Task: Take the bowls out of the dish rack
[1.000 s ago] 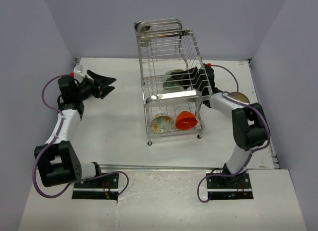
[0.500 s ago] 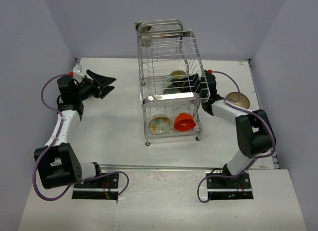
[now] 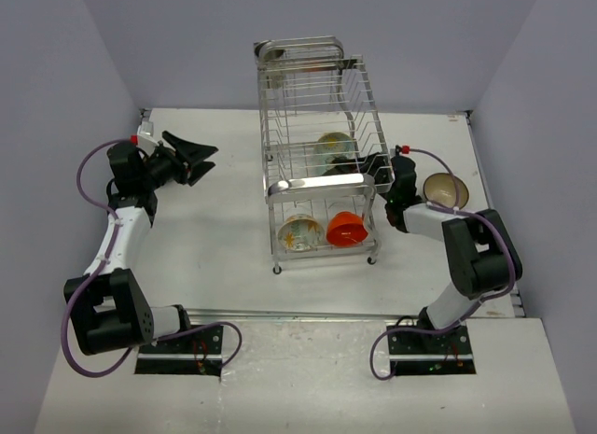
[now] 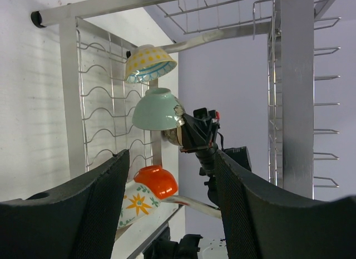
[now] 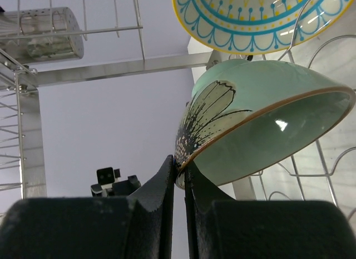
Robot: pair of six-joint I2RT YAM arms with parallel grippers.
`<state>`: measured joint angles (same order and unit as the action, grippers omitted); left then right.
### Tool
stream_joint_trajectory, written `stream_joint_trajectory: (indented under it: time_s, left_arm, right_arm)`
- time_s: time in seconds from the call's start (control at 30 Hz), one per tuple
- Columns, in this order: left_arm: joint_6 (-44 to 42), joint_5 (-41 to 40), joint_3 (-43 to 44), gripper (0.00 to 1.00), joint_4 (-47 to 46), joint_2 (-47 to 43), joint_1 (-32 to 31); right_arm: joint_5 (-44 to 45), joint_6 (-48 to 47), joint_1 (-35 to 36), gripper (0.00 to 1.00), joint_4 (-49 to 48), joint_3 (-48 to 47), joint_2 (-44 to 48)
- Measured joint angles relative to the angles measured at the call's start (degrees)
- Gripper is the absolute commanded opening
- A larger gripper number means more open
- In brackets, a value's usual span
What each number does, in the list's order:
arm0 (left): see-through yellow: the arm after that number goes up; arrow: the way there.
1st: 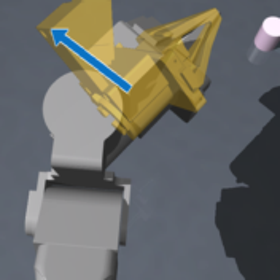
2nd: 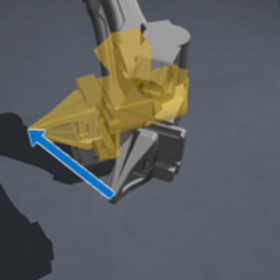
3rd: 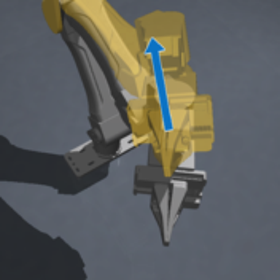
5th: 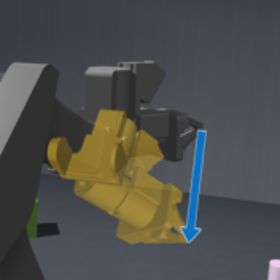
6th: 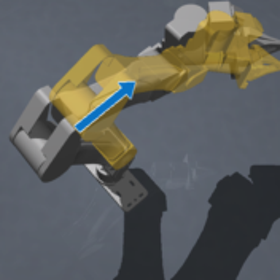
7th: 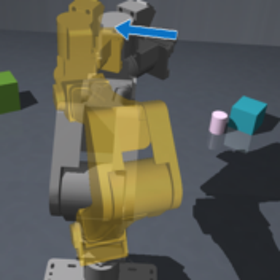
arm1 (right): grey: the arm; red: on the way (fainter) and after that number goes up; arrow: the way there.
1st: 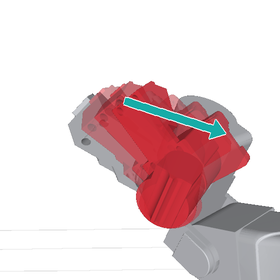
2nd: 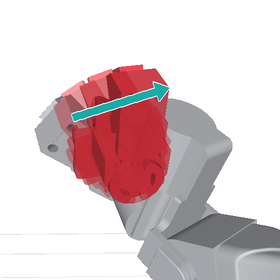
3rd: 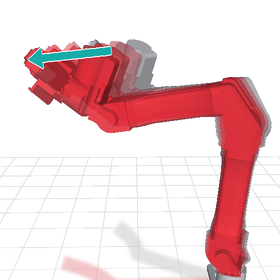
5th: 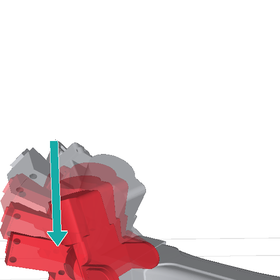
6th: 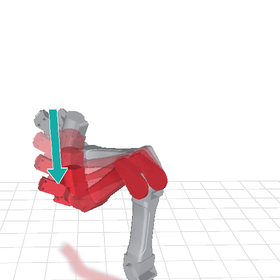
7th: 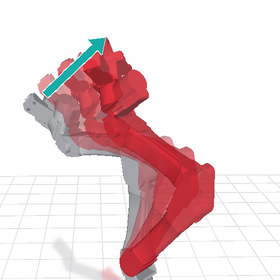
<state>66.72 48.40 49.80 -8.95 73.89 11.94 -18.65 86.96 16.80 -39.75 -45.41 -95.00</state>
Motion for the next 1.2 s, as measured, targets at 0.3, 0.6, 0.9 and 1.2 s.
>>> stream_joint_trajectory:
  time_s: [0.3,0.6,0.9,1.2]
  left_arm:
    - [-0.3,0.0,-0.9,0.64,0.0,0.0,0.0]
    - [-0.3,0.0,-1.7,0.64,0.0,0.0,0.0]
    - [-0.3,0.0,-2.8,0.64,0.0,0.0,0.0]
    - [-2.4,-0.8,-2.9,0.64,0.8,0.0,0.0]
  right_arm:
    - [-2.6,-1.3,-4.3,0.00,-8.6,5.3,3.3]
    - [-5.6,-3.1,-9.4,0.00,-11.9,10.5,9.9]
    - [-9.2,-9.6,-14.6,0.00,-6.5,10.9,16.5]
    - [-7.0,-27.8,-16.4,0.00,23.6,1.3,26.4]
